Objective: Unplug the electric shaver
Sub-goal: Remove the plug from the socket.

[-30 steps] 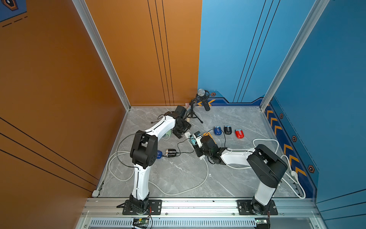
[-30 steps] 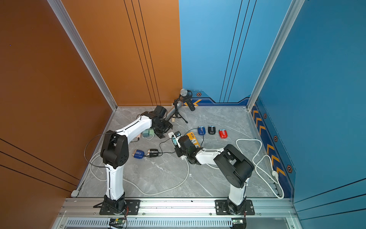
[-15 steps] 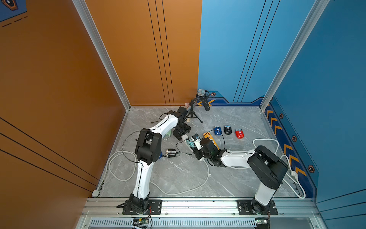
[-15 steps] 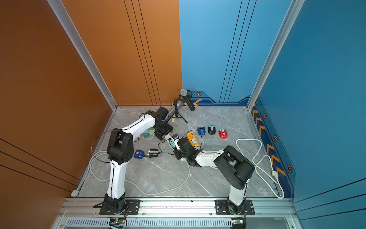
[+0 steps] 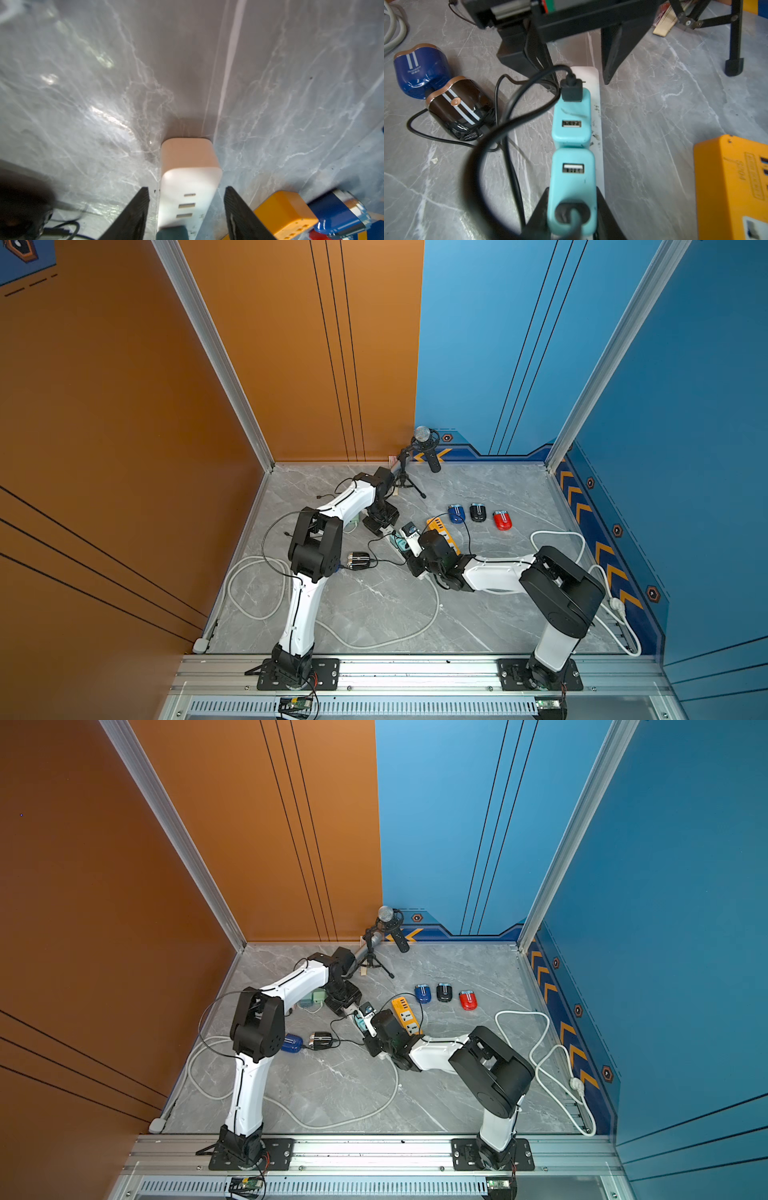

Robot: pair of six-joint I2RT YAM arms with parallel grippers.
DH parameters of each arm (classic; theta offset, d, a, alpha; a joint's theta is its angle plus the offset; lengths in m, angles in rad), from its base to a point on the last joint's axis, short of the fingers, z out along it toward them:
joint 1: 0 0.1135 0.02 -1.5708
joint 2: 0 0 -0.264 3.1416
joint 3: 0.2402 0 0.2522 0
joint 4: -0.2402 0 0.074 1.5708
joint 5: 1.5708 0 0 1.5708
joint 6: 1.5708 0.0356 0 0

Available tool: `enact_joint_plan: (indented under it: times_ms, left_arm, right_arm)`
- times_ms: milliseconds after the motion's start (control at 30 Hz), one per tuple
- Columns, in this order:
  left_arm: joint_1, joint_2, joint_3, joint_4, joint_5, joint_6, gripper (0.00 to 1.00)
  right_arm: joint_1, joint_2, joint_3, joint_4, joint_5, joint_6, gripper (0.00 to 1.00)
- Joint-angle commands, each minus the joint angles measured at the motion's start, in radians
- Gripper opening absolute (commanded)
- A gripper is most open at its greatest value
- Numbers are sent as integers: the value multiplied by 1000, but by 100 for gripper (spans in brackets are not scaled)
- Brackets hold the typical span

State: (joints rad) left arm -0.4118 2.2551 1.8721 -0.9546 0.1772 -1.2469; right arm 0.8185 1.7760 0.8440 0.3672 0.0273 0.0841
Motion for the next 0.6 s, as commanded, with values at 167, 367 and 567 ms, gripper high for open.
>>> enact_joint_plan:
  times_ms: [167, 367, 567]
  left_arm:
    - [-5, 47, -8, -39, 7, 0, 45]
    - [-10, 52, -8, -38, -6, 10, 28]
    - [-21, 49, -29, -38, -28, 25, 16]
  right_arm:
    - [10, -48, -3, -11, 9, 1, 27]
    - [10, -67, -2, -5, 19, 21, 26]
    - [3, -104, 8, -10, 35, 45, 25]
